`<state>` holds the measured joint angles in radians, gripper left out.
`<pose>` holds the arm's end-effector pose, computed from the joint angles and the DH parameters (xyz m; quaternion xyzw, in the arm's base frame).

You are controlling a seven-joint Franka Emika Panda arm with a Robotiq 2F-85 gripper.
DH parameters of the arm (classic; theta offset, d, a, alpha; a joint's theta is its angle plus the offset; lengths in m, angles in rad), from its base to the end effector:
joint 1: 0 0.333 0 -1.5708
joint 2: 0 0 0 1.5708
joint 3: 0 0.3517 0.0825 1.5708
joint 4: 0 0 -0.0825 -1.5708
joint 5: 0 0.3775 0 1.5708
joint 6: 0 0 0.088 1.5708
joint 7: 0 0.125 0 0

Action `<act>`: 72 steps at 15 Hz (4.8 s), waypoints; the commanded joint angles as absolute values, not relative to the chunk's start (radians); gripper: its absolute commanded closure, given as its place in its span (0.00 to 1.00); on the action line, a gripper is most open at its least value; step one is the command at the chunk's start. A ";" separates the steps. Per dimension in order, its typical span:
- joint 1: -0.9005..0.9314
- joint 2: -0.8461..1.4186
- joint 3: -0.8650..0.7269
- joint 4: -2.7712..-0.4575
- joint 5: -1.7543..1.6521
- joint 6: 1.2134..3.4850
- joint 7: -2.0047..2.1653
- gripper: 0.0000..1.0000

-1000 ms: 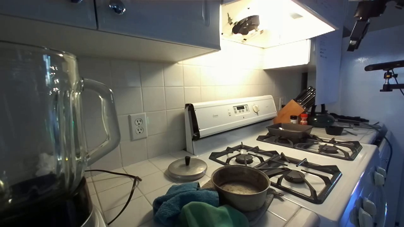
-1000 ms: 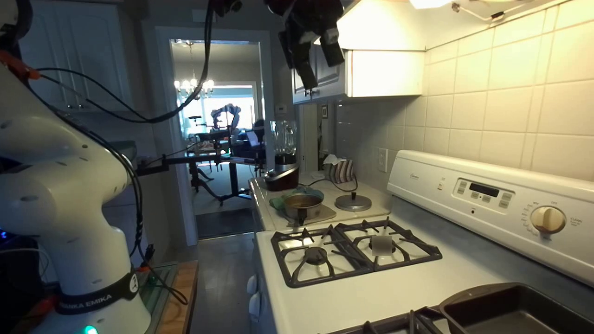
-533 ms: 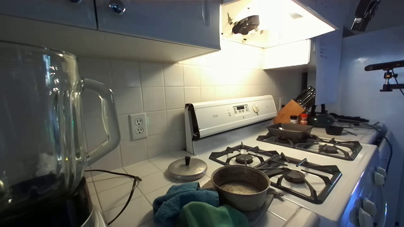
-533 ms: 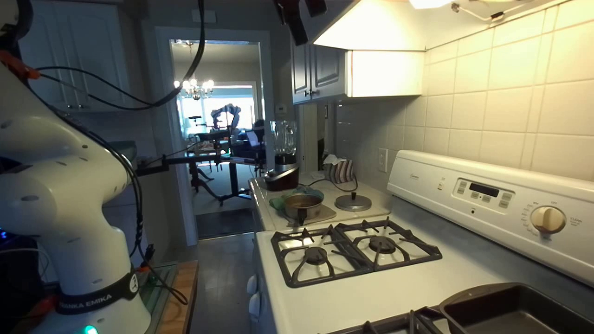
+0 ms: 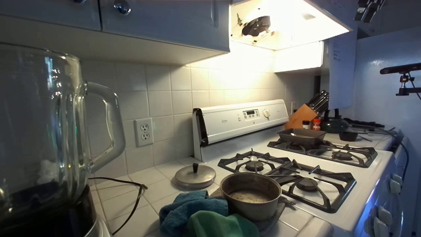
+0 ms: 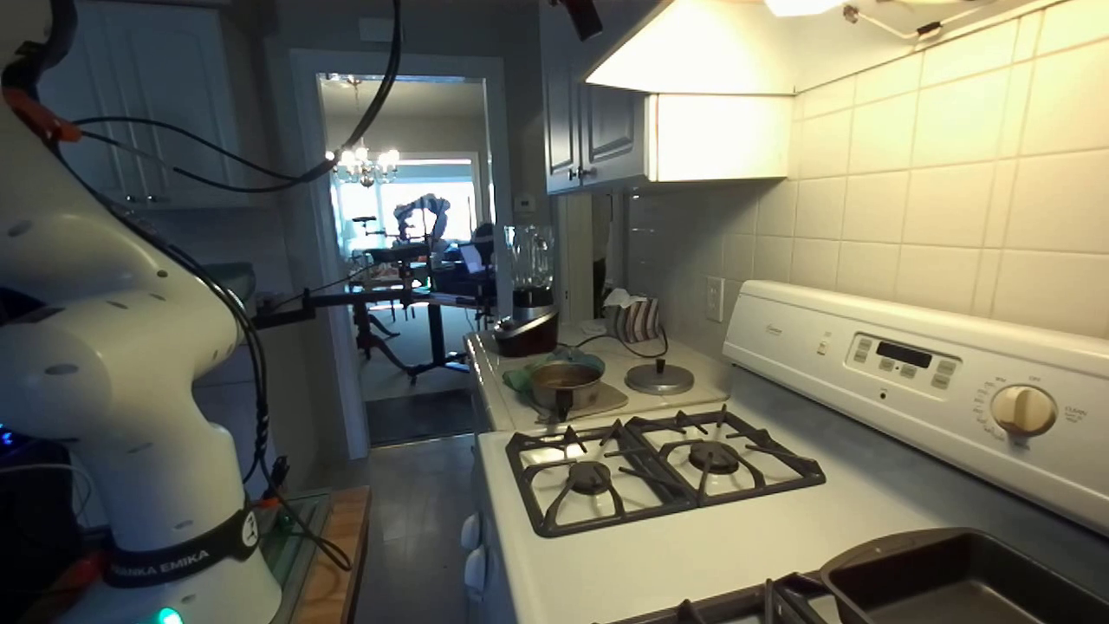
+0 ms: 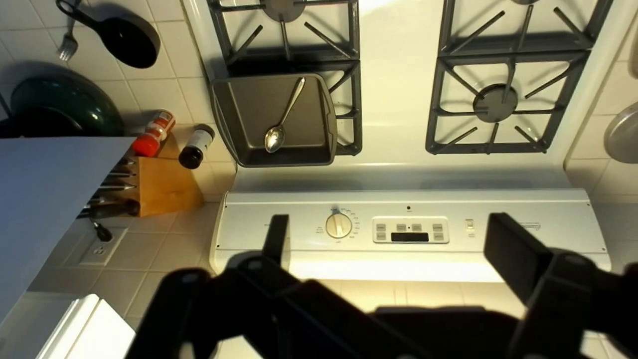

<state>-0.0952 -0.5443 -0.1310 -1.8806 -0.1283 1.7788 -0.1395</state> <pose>0.3542 -0.1182 0.7668 0.9748 -0.0412 0.2084 0.0681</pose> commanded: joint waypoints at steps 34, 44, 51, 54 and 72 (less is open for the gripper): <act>0.004 -0.227 -0.106 -1.666 0.069 2.882 -0.095 0.00; -0.174 -0.214 -0.053 -1.570 -0.167 2.825 0.124 0.00; -0.209 -0.202 -0.020 -1.462 -0.227 2.581 0.170 0.00; -0.188 -0.186 -0.021 -1.403 -0.238 2.459 0.168 0.00; -0.134 0.008 0.010 -1.037 -0.275 2.142 0.129 0.08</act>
<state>-0.1381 -0.0566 0.0004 -1.1515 -0.2318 2.1958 0.1291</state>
